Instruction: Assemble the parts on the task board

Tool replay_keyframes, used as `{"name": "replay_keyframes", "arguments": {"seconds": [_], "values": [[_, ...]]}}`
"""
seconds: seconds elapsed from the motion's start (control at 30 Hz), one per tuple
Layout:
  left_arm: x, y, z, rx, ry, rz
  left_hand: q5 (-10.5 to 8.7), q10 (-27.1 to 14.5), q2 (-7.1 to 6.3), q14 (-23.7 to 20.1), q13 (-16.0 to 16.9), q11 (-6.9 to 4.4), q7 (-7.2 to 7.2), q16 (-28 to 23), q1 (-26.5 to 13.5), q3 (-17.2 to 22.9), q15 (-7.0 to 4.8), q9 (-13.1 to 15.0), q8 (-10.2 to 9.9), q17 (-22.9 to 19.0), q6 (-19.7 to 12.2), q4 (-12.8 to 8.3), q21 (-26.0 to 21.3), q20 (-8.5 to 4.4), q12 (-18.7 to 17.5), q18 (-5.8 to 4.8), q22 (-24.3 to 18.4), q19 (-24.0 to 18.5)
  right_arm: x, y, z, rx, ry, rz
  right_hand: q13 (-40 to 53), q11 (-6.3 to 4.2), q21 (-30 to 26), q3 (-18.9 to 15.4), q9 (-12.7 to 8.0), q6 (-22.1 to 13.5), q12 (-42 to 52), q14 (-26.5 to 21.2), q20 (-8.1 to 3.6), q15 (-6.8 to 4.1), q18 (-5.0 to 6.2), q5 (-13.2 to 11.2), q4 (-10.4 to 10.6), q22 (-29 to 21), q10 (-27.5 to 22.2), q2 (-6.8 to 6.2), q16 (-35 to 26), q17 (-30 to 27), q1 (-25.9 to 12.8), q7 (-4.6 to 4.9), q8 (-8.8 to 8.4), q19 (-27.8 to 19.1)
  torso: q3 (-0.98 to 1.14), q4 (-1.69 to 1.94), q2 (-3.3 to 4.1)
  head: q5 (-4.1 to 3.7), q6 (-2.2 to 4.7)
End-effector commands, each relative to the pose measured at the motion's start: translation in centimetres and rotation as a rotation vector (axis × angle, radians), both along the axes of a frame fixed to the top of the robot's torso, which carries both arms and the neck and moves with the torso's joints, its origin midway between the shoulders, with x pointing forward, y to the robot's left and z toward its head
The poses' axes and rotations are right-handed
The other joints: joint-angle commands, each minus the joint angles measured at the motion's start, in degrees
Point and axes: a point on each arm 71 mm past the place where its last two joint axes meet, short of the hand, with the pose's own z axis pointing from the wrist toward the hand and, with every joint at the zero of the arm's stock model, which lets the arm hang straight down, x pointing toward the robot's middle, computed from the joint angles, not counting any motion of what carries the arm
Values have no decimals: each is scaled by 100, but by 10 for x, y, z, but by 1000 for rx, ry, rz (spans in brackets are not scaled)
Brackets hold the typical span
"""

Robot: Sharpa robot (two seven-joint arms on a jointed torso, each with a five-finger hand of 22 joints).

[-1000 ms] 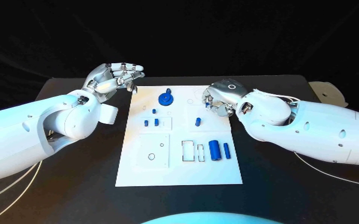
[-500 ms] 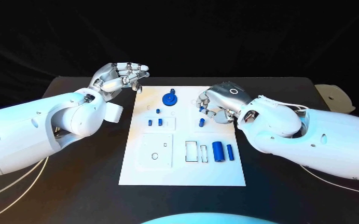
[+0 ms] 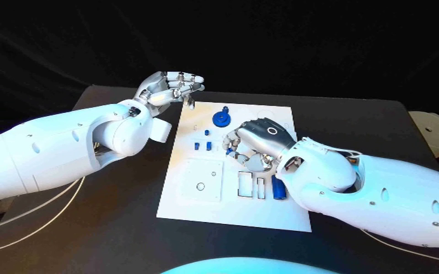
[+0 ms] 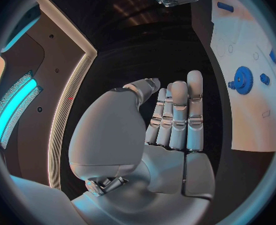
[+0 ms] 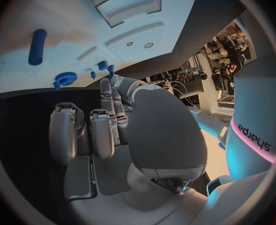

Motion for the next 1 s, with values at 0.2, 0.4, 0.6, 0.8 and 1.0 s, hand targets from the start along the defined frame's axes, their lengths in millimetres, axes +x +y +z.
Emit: {"name": "replay_keyframes", "arguments": {"seconds": [0.2, 0.4, 0.6, 0.8, 1.0], "values": [[1, -7, 0, -18, 1, -25, 10, -53, 74, -44, 11, -3, 1, -32, -11, -26, 3, -6, -24, -9, -47, -14, -33, 20, 44, 36, -12, -43, -4, 15, -19, 9, 34, 40, 7, -9, 14, 16, 13, 24, -10, 338, -41, -46, -82, 24, -42, 912, 12, 19, 23, 171, -69, -1, 26, 132, -10, 9, 7, 196, -84], [1, -10, 0, -20, 3, -32, 10, -53, 74, -44, 11, -3, 1, -32, -11, -26, 3, -6, -24, -9, -47, -14, -33, 20, 44, 36, -12, -43, -5, 23, -30, 3, 54, 51, 6, -7, 8, 23, 15, 18, -16, 338, -41, -44, -80, 29, -48, 910, 10, 21, 23, 171, -80, 1, 24, 130, -8, 7, 15, 247, -112], [1, -12, 0, -21, 4, -36, 10, -53, 74, -44, 11, -3, 1, -32, -11, -26, 3, -6, -24, -9, -47, -14, -33, 20, 44, 36, -12, -43, -5, 26, -36, -5, 66, 53, 6, -6, 6, 24, 15, 16, -18, 338, -41, -44, -80, 30, -49, 909, 9, 21, 22, 168, -85, 2, 24, 130, -9, 3, 8, 281, -155], [2, -13, 0, -21, 4, -38, 10, -53, 74, -44, 11, -3, 1, -32, -11, -26, 3, -6, -24, -9, -47, -14, -33, 20, 44, 36, -12, -43, -5, 28, -39, -14, 73, 55, 5, -3, 8, 27, 18, 11, -24, 337, -40, -42, -81, 31, -52, 911, 8, 22, 21, 165, -102, 4, 22, 131, -4, -7, 9, 302, -161], [2, -14, -1, -21, 5, -40, 10, -57, 81, -52, 18, -4, 0, -41, -18, -30, 4, -8, -20, -18, -44, -11, -44, 22, 60, 36, -19, -48, -5, 29, -41, -26, 81, 58, 4, 0, 9, 28, 22, 4, -32, 339, -38, -39, -81, 27, -55, 913, 7, 23, 23, 170, -129, 5, 21, 131, -4, -9, 18, 309, -186]]}}
